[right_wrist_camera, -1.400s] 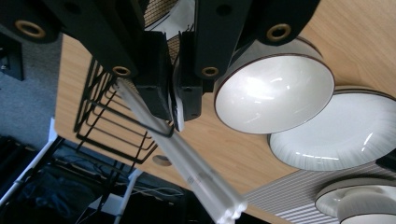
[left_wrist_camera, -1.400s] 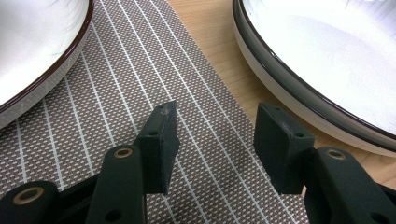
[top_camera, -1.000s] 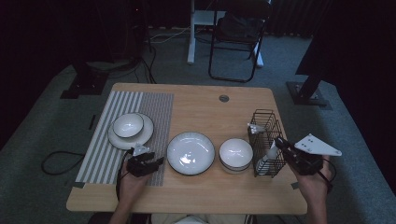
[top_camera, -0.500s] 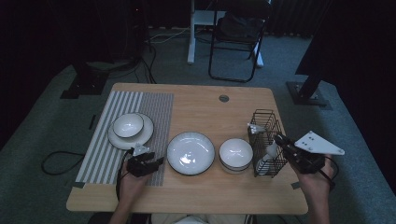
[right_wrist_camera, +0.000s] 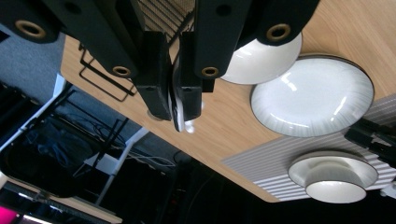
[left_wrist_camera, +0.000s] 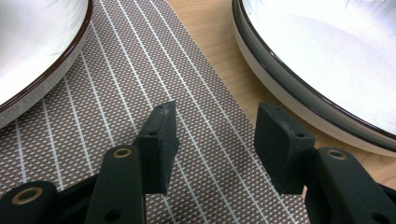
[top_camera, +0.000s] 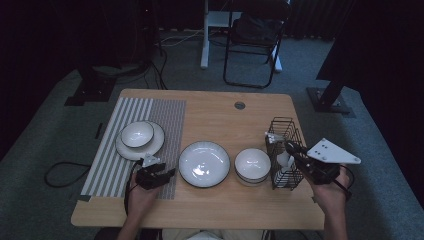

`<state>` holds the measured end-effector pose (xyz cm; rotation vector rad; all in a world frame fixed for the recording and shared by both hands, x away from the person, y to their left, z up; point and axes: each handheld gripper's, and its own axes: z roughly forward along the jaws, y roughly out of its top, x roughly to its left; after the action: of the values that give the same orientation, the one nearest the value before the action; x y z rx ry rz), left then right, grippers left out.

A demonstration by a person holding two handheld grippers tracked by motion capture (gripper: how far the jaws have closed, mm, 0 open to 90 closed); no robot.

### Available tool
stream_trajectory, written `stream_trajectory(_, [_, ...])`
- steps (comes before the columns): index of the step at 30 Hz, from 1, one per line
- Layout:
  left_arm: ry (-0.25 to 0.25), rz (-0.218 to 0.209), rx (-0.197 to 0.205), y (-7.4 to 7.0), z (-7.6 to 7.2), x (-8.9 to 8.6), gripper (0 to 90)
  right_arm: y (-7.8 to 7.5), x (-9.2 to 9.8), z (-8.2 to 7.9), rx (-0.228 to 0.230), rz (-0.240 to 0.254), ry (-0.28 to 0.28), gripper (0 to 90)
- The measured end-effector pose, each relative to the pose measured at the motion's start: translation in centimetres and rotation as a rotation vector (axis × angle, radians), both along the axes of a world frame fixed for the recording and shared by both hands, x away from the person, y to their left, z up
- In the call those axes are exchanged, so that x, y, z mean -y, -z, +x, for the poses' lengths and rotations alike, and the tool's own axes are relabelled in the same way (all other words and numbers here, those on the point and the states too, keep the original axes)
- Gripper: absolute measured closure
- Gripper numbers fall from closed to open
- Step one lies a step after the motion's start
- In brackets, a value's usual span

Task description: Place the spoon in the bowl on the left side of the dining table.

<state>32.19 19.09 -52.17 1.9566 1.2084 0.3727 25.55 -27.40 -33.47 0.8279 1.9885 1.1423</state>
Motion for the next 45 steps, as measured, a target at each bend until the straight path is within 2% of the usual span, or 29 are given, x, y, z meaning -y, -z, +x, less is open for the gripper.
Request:
stream_trajectory(8, [0.001, 0.003, 0.001, 0.0, 0.0, 0.0, 50.2, -0.3, -1.7, 0.0, 0.014, -0.011, -0.050, 84.5])
stream_trajectory(20, [0.001, 0.003, 0.001, 0.0, 0.0, 0.0, 50.1, 0.3, -4.2, 0.5, -0.002, -0.013, -0.124, 84.5])
stream_trajectory(45, [0.001, 0.001, 0.000, 0.0, 0.0, 0.0, 50.0, 1.2, -9.0, 2.1, -0.025, 0.026, -0.236, 84.5])
